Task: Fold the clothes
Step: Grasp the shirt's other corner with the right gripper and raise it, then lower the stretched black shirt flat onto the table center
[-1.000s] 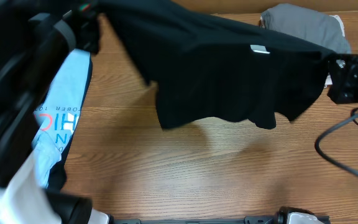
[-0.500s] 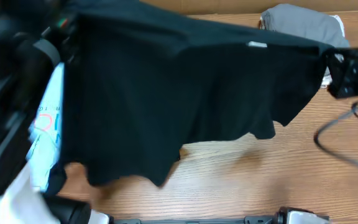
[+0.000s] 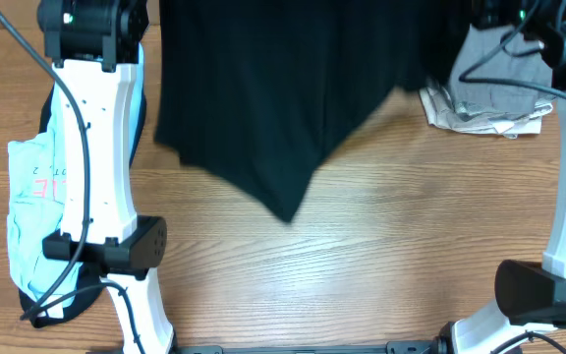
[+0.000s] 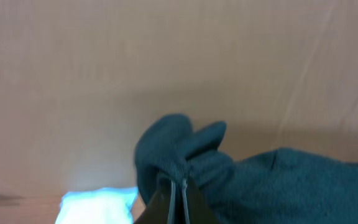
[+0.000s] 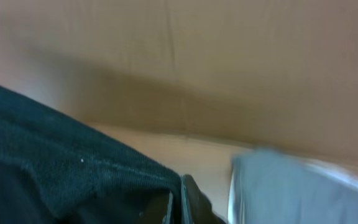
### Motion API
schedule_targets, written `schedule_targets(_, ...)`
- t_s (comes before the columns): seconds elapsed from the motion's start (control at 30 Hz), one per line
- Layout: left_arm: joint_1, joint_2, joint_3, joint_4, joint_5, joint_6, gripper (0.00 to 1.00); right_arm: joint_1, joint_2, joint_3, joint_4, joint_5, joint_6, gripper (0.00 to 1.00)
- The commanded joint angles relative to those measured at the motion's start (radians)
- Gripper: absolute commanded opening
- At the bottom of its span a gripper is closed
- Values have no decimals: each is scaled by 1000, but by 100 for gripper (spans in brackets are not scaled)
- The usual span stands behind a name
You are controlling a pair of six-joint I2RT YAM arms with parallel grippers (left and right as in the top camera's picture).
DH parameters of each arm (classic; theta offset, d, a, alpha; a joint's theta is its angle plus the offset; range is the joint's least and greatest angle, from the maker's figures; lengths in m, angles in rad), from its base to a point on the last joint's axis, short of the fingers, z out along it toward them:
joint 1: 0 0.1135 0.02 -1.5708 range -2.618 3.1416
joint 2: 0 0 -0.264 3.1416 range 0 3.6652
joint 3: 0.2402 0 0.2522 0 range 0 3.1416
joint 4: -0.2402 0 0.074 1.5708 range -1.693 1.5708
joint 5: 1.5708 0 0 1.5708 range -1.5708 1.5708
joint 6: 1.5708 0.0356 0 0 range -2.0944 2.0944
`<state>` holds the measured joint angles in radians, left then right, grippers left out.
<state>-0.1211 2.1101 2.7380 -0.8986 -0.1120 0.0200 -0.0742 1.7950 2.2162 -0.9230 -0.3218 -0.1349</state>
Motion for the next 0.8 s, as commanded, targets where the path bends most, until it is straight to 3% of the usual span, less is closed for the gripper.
schedule_targets(0.0, 54, -25, 18, 132, -24, -19, 4, -26, -40, 55, 76, 98, 34, 4)
schedule_targets(0.13, 56, -25, 21, 195, 4, -16, 4, -26, -40, 119, 116, 113, 29, 4)
schedule_targets(0.37, 95, 8, 19, 42, -3, -17, 4, -26, -15, 121, 58, 111, -5, 4)
schedule_targets(0.77, 173, 63, 19, -579, 18, -28, 4, -25, 101, 92, -447, 30, -11, 4)
